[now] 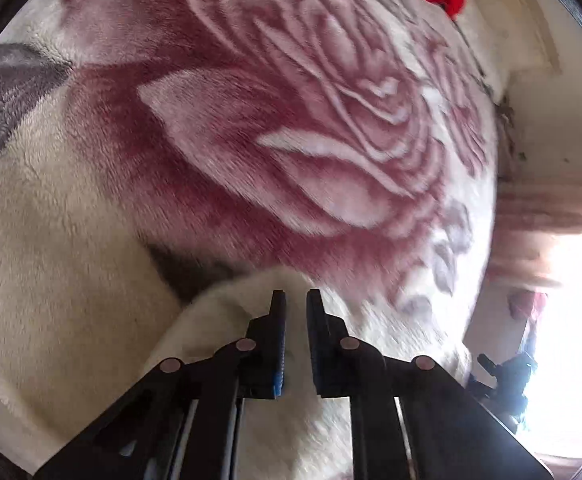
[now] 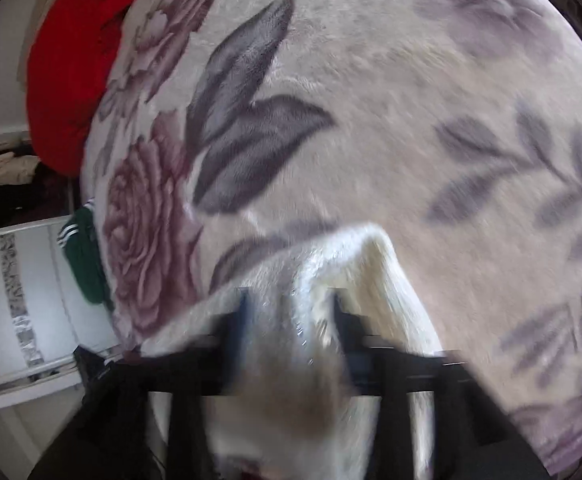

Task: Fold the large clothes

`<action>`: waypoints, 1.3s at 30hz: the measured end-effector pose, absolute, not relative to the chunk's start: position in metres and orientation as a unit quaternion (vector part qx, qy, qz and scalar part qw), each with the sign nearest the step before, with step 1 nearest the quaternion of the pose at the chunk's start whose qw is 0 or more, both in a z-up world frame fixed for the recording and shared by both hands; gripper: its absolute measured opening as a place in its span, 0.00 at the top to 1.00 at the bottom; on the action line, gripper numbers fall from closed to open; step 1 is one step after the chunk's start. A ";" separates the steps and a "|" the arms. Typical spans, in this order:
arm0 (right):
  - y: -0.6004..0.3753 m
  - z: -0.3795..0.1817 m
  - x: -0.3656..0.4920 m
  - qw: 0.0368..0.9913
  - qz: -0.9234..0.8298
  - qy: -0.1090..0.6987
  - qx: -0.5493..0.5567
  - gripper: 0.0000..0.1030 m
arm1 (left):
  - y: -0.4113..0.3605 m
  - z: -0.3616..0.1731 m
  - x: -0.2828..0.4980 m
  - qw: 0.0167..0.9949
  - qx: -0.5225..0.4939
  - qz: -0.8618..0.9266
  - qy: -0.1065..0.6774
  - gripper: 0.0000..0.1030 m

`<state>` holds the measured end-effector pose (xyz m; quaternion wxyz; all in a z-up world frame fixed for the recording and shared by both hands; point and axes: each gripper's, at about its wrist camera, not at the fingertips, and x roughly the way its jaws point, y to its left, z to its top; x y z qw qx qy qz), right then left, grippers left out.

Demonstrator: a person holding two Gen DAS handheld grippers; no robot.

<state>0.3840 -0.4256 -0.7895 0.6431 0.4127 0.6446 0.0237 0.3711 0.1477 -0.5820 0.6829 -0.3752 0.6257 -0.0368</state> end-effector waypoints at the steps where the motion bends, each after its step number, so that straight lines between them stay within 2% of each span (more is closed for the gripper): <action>1: -0.428 -0.784 0.368 0.642 0.031 0.641 0.420 0.29 | 0.142 -0.577 0.367 0.682 -0.366 -0.050 0.632 0.70; 2: -0.429 -0.783 0.353 0.636 0.036 0.643 0.425 0.29 | 0.134 -0.573 0.364 0.680 -0.363 -0.069 0.634 0.42; 3: -0.429 -0.784 0.343 0.627 0.039 0.651 0.427 0.29 | 0.127 -0.569 0.361 0.678 -0.360 -0.083 0.636 0.27; 6: -0.422 -0.799 0.314 0.612 0.031 0.678 0.406 0.29 | 0.100 -0.567 0.361 0.675 -0.332 -0.117 0.648 0.27; 8: -0.414 -0.802 0.310 0.628 0.037 0.665 0.403 0.29 | 0.075 -0.569 0.365 0.691 -0.266 -0.107 0.663 0.28; 9: -0.408 -0.801 0.310 0.638 0.047 0.656 0.402 0.30 | 0.065 -0.570 0.367 0.699 -0.237 -0.102 0.667 0.32; 10: -0.403 -0.799 0.313 0.649 0.049 0.649 0.394 0.42 | 0.058 -0.569 0.368 0.710 -0.215 -0.097 0.663 0.42; 11: -0.395 -0.795 0.318 0.664 0.051 0.643 0.378 0.56 | 0.051 -0.566 0.369 0.722 -0.192 -0.094 0.658 0.73; 12: -0.389 -0.792 0.323 0.667 0.057 0.642 0.374 0.75 | 0.050 -0.565 0.370 0.727 -0.185 -0.093 0.655 0.77; 13: -0.386 -0.788 0.326 0.669 0.066 0.638 0.376 0.77 | 0.052 -0.560 0.371 0.736 -0.185 -0.091 0.645 0.79; 19: -0.370 -0.744 0.354 0.697 0.146 0.575 0.402 0.80 | 0.094 -0.541 0.377 0.756 -0.272 -0.083 0.590 0.85; 22: -0.382 -0.769 0.364 0.694 0.117 0.584 0.405 0.80 | 0.110 -0.568 0.379 0.750 -0.271 -0.056 0.601 0.90; 23: -0.386 -0.791 0.367 0.696 0.086 0.621 0.351 0.79 | 0.114 -0.577 0.379 0.750 -0.268 -0.041 0.604 0.93; 24: -0.388 -0.806 0.366 0.692 0.071 0.641 0.324 0.76 | 0.115 -0.581 0.380 0.748 -0.263 -0.034 0.609 0.93; 27: -0.390 -0.832 0.355 0.666 0.049 0.683 0.296 0.45 | 0.119 -0.576 0.382 0.749 -0.240 -0.014 0.617 0.93; 31: -0.411 -0.794 0.337 0.676 0.008 0.654 0.338 0.44 | 0.115 -0.538 0.372 0.755 -0.214 -0.013 0.620 0.92; 32: -0.415 -0.780 0.331 0.689 -0.001 0.637 0.346 0.44 | 0.111 -0.527 0.368 0.764 -0.200 -0.013 0.613 0.89; 34: -0.415 -0.752 0.320 0.714 0.004 0.602 0.358 0.44 | 0.093 -0.507 0.361 0.776 -0.179 -0.016 0.605 0.72; 35: -0.411 -0.745 0.318 0.718 0.011 0.596 0.361 0.44 | 0.083 -0.501 0.359 0.778 -0.177 -0.022 0.603 0.56; 36: -0.400 -0.736 0.318 0.720 0.028 0.591 0.364 0.50 | 0.067 -0.494 0.356 0.785 -0.171 -0.030 0.594 0.54; 37: -0.387 -0.732 0.321 0.717 0.043 0.593 0.364 0.71 | 0.054 -0.491 0.356 0.792 -0.157 -0.029 0.589 0.57; 38: -0.364 -0.730 0.328 0.707 0.068 0.610 0.352 0.83 | 0.037 -0.493 0.358 0.795 -0.135 -0.034 0.590 0.70; 39: -0.353 -0.731 0.332 0.698 0.075 0.630 0.333 0.92 | 0.027 -0.498 0.360 0.794 -0.116 -0.031 0.596 1.00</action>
